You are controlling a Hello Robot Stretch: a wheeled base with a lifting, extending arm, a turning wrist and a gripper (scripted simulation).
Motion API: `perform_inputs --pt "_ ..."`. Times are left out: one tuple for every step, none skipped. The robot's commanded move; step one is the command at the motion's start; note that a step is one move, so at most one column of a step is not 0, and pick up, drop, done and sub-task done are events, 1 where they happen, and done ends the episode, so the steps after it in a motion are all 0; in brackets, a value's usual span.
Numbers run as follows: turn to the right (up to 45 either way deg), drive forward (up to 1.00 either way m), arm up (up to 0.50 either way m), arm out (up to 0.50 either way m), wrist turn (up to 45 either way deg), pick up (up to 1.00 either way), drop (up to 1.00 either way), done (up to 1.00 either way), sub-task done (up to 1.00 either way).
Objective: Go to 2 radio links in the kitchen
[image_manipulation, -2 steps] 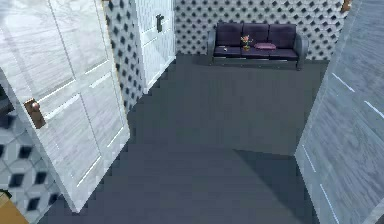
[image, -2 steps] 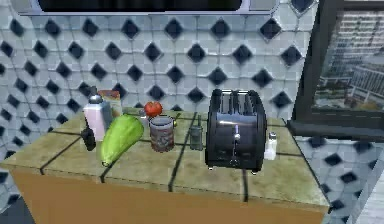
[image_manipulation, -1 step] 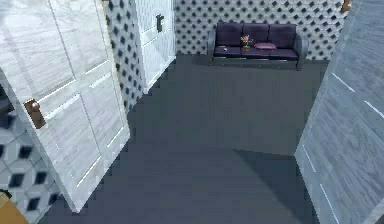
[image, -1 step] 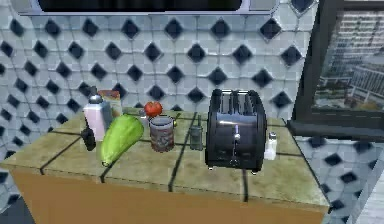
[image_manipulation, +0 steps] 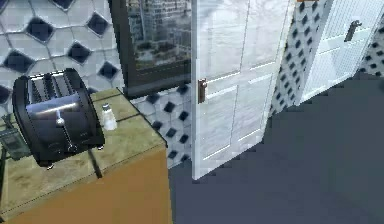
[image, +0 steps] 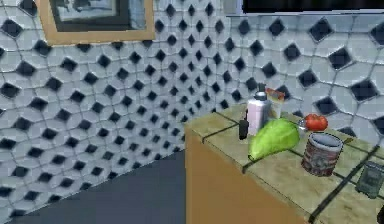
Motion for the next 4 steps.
perform_inputs --pt "-33.0 0.00 0.00 0.00 0.0 0.00 0.00 0.00 0.00" --pt "0.0 0.15 0.00 0.00 0.0 0.00 0.00 0.00 0.00" --pt "45.0 0.00 0.00 0.00 0.0 0.00 0.00 0.00 0.00" --pt "9.0 0.00 0.00 0.00 0.0 0.00 0.00 0.00 0.00"
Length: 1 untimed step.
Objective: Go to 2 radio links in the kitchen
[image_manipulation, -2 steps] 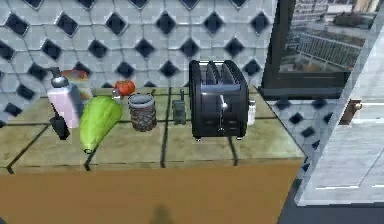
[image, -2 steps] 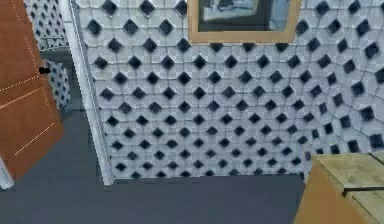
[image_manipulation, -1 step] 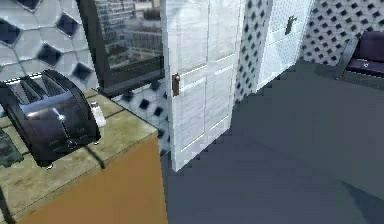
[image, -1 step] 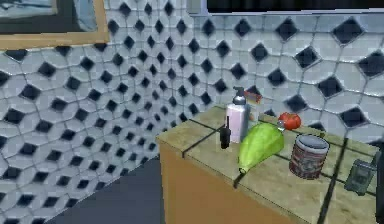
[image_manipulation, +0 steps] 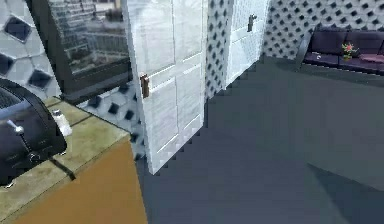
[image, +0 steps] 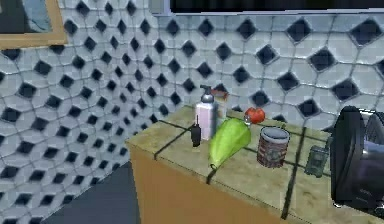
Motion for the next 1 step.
perform_inputs --pt "0.0 0.00 0.00 0.00 0.0 0.00 0.00 1.00 0.00"
